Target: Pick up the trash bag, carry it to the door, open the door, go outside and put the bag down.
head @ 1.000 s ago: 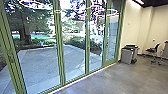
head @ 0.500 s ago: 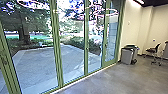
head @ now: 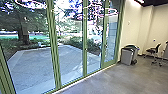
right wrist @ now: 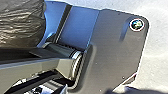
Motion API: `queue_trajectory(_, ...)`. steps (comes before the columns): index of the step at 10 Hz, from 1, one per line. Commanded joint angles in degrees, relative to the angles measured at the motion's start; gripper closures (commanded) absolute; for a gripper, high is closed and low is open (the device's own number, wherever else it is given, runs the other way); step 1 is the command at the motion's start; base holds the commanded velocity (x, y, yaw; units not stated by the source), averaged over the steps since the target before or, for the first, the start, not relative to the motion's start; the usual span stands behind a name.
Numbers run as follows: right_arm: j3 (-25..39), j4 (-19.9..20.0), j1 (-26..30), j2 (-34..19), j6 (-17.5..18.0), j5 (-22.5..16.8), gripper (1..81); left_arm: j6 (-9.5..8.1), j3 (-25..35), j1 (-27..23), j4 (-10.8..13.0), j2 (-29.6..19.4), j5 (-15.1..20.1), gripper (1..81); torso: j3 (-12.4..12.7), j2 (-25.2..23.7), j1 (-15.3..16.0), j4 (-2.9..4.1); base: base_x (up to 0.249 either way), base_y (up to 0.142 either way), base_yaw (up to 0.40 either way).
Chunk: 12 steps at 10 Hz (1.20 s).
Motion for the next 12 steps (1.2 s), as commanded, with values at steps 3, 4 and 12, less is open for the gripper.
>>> queue_trajectory(3, 0.0, 0.2, 3.7, 0.2, -0.2, -3.3, 1.0, 0.24, 0.1, -3.9, 0.2, -0.2, 3.0, 81.1, 0.0, 0.0, 0.0, 0.00, 0.132, -0.070, 0.000)
queue_trajectory(4, 0.0, 0.2, 3.7, 0.2, -0.2, -3.3, 1.0, 0.24, 0.1, -3.9, 0.2, -0.2, 3.0, 81.1, 0.0, 0.0, 0.0, 0.00, 0.129, -0.067, 0.000)
queue_trajectory(12, 0.0, 0.2, 3.7, 0.2, -0.2, -3.2, 1.0, 0.24, 0.1, -3.9, 0.2, -0.2, 3.0, 81.1, 0.0, 0.0, 0.0, 0.00, 0.122, 0.000, 0.000)
